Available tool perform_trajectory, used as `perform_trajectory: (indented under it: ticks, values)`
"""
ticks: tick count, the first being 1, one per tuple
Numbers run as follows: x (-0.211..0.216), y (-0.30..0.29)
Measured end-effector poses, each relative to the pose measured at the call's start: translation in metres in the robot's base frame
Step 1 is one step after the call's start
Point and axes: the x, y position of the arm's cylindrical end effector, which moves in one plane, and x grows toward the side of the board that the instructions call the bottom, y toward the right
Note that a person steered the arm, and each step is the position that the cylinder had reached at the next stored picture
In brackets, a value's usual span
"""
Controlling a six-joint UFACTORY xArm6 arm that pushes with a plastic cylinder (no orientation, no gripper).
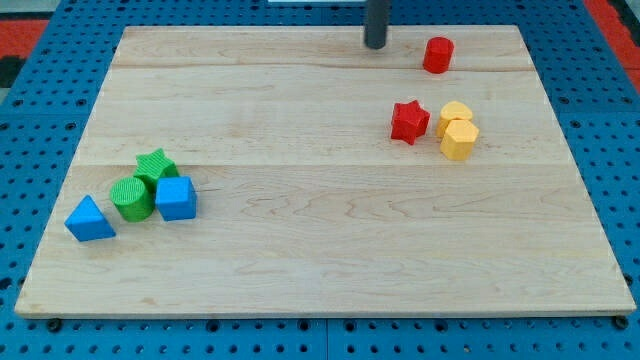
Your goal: Push the red circle into the yellow heart
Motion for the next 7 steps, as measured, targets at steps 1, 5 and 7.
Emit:
perform_trajectory:
  ticks: [1,5,7]
  values:
    - [0.004,0.041]
    - [0.025,0.032]
    - [0.021,0.083]
